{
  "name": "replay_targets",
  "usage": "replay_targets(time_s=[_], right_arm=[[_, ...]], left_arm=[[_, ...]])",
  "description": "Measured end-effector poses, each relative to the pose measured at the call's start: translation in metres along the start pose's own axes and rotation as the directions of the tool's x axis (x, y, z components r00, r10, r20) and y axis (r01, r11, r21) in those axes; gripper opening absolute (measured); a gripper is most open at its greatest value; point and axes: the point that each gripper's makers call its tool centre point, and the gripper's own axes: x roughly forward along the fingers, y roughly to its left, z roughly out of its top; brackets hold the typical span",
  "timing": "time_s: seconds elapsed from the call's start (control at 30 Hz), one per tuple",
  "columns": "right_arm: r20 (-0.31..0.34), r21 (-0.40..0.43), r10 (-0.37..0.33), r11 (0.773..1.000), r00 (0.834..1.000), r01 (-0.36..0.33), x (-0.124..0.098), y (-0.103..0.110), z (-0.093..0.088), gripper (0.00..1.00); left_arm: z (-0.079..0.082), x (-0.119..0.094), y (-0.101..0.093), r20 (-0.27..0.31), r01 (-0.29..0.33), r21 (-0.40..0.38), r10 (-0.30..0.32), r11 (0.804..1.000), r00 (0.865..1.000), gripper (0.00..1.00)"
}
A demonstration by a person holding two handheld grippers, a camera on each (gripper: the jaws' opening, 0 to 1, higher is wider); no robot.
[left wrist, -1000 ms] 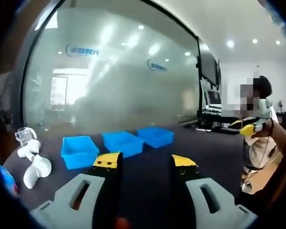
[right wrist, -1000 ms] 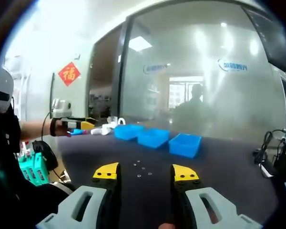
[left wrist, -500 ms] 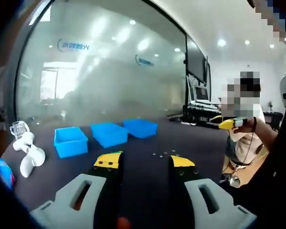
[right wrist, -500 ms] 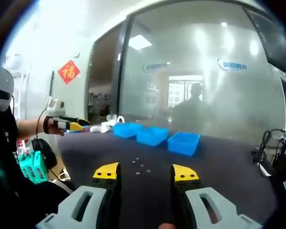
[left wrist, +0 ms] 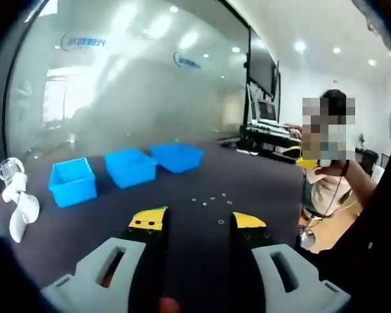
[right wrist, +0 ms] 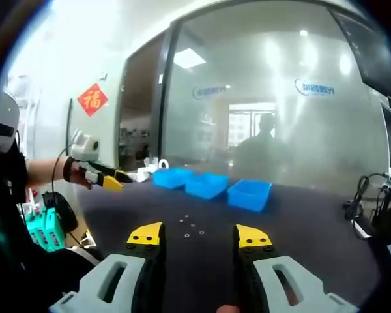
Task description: Sort the screws, nuts, and washers into the corresponding bins
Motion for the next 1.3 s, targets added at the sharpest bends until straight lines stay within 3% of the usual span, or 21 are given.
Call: replay_targets(time_s=[0.27, 0.47, 0.77, 1.0, 1.3], right_arm=[[-0.022, -0.025, -0.010, 1.000, 1.000, 0.010, 0.001, -0.001, -0.009, 0.38], [-0.031, -0.025, -0.007, 1.000, 0.999, 0.006, 0.001, 0.000, -0.015, 0.38], [-0.025, -0.018, 0.004, 1.000, 1.000, -0.004, -0.006, -0.002, -0.015, 0.38], [-0.013, -0.011, -0.001, 1.000, 1.000, 0.001, -0.010, -0.006, -0.013, 0.38], [-0.005, -0.002, -0.001, 1.000, 1.000, 0.001, -0.011, -0.007, -0.013, 0.38]], left_arm=[[0.000, 0.030, -0.006, -0.089, 0.006, 0.030, -0.003, 1.000, 0.996, 0.33], [-0.011, 0.051, -0.019, -0.208, 0.022, 0.044, -0.013, 0.999, 0.978, 0.33], [-0.009, 0.076, -0.030, -0.261, 0.039, 0.052, -0.024, 0.998, 0.965, 0.33], [-0.018, 0.097, -0.031, -0.325, 0.072, 0.031, -0.058, 0.997, 0.944, 0.31], [-0.034, 0.123, -0.026, -0.405, 0.028, 0.038, -0.010, 0.999, 0.914, 0.28]])
